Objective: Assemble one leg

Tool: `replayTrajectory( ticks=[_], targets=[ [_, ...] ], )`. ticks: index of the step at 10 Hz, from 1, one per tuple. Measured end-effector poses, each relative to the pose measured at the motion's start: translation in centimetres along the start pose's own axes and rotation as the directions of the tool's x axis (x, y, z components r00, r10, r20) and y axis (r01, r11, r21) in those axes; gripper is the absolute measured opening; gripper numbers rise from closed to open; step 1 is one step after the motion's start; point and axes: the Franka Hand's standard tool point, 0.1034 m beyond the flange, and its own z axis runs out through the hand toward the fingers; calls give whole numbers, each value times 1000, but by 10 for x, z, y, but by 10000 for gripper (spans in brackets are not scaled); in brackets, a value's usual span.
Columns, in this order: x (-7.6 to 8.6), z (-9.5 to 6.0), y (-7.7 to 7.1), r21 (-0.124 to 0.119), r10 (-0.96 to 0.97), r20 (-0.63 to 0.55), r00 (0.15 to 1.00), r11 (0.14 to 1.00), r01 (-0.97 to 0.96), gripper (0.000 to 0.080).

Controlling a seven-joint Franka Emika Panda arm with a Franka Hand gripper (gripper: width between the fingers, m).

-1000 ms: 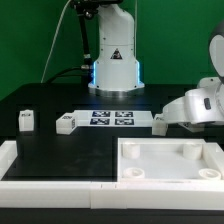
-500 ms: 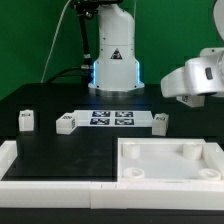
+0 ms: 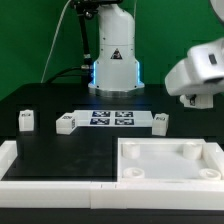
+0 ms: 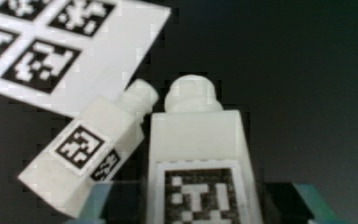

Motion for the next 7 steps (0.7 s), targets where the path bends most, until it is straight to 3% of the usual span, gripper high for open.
replayTrajectory(
  ticks=[1,2,4,5,7],
  targets=[
    [-6,1,2,-2,5,-66,998,1000,-5,291],
    [-3,-9,10,0,18,-167,986,1000,-18,291],
    [-7,-35,40,35,51,-366,929,999,-41,291],
    [1,-47,51,52,75,-473,878,997,-58,291],
    [2,-44,45,51,68,-632,772,998,-46,291]
  ],
)
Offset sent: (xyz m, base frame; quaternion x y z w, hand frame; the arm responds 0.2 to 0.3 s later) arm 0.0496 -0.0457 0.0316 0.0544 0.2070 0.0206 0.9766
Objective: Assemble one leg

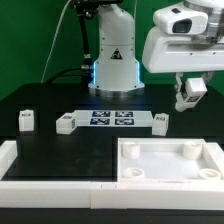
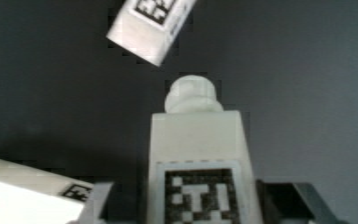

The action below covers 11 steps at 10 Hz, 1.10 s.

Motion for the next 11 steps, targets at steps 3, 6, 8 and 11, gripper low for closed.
replayTrajectory(
  ticks=[3,6,8,11],
  targets=[
    [32,-14,13,-9,-85,-324,942,996,87,291],
    [87,-31,45,-27,-123,-380,917,992,122,291],
    [117,-36,60,-32,-139,-392,909,990,138,291],
    [113,-33,57,-32,-144,-387,911,989,143,291]
  ],
)
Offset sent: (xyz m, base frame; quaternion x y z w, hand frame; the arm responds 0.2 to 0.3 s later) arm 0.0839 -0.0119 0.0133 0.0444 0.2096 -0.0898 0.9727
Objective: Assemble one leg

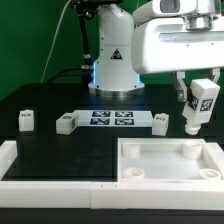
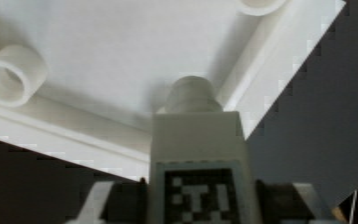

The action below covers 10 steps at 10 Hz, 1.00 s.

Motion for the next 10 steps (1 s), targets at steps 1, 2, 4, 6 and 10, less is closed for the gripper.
replayTrajectory(
  ticks=[1,2,4,6,10],
  targets=[
    [3,-1,2,-10,-6,-39,999,1000,6,291],
    [0,1,1,-9,-6,-33,999,1000,6,291],
    [5,3,1,-8,35,-64,997,999,-36,291],
    [24,12,-7,13,89,-66,994,996,-89,291],
    [48,28,2,10,100,-133,986,995,-100,291]
  ],
)
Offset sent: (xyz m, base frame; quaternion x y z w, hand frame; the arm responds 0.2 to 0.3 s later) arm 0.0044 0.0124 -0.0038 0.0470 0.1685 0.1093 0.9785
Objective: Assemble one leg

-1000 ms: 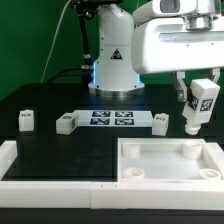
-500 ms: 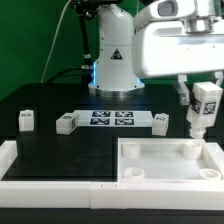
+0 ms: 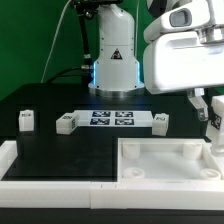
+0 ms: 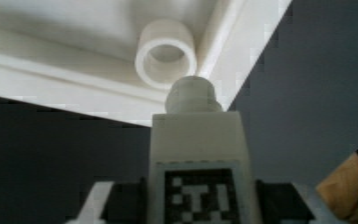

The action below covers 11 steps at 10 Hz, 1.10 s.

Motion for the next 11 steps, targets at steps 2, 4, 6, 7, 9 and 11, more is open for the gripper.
replayTrajectory(
  ticks=[2,4,6,7,9,11],
  targets=[
    [4,-1,2,-11,-6,-53,999,1000,5,291],
    [-5,2,7,-21,-24,-61,998,1000,23,291],
    [-4,10,13,-29,-36,-85,996,999,34,291],
    [-2,12,14,-30,-37,-86,996,999,34,291],
    [-7,18,15,-28,-39,-77,996,999,37,291],
    [-10,22,13,-25,-40,-71,997,999,38,291]
  ],
)
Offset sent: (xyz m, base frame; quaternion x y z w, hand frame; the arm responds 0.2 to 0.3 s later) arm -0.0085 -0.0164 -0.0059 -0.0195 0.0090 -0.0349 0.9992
